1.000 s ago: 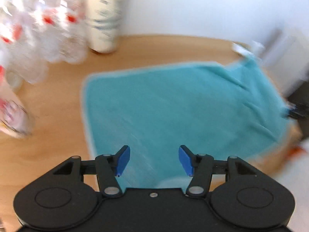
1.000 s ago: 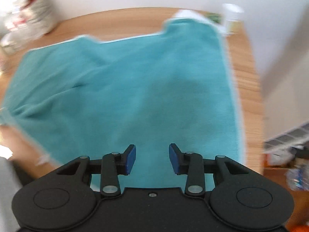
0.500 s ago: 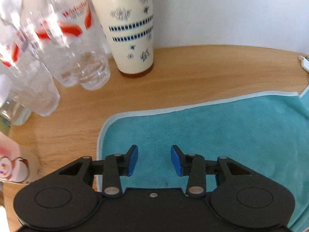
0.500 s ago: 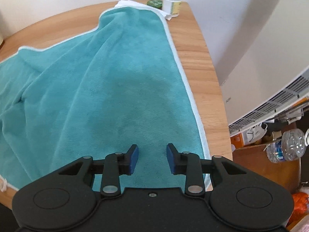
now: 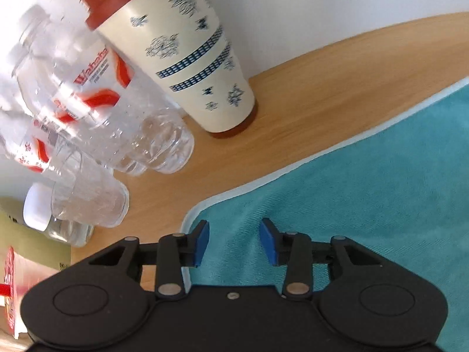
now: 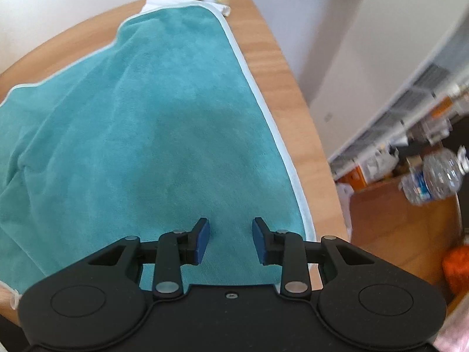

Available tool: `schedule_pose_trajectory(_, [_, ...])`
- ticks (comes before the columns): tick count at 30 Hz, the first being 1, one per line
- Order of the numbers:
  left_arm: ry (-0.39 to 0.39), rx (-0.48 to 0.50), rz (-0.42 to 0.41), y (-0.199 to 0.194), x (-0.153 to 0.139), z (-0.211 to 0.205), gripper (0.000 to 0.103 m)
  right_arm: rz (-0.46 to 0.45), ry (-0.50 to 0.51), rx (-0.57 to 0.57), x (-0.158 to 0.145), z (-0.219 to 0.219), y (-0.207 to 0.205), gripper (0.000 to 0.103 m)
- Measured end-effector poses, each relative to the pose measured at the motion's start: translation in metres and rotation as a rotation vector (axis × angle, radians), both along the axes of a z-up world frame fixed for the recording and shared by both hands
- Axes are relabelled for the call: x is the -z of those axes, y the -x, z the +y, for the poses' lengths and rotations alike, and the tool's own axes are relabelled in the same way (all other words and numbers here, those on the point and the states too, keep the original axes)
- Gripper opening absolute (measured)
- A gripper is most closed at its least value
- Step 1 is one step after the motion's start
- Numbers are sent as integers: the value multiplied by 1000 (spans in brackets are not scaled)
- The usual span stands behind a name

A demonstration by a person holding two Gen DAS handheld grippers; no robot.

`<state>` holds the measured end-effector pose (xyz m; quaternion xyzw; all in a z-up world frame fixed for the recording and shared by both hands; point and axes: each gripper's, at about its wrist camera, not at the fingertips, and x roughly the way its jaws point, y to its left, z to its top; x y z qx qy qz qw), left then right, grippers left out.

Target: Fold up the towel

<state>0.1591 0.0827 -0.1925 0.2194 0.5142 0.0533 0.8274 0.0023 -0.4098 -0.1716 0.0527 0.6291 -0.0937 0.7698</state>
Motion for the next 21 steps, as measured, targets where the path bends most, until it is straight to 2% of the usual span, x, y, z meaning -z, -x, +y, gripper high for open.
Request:
schedule_pose_trajectory(8, [-59,-40,2,-21,2,9,32,20,22,54,-3,8,11,36])
schedule_pose_trajectory(9, [-70,-45,3,-26,3,10,30,21,23,60,-3,8,11,36])
schedule_pose_trajectory(11, [-71,-49,4,-30,4,11,14,19,34,57,-3,10,12,36])
schedule_pose_trajectory(15, [-84,-57,13,-35,6,6,11,26,38,45,-4,11,11,36])
schedule_pose_trajectory(19, [-37,-82,43,-27,-4,12,22,24,60,13,-7,14,6,36])
schedule_pose_trajectory(21, [-15,-72,38,-14,-18,14,40,-20,64,-9,-16,20,5,36])
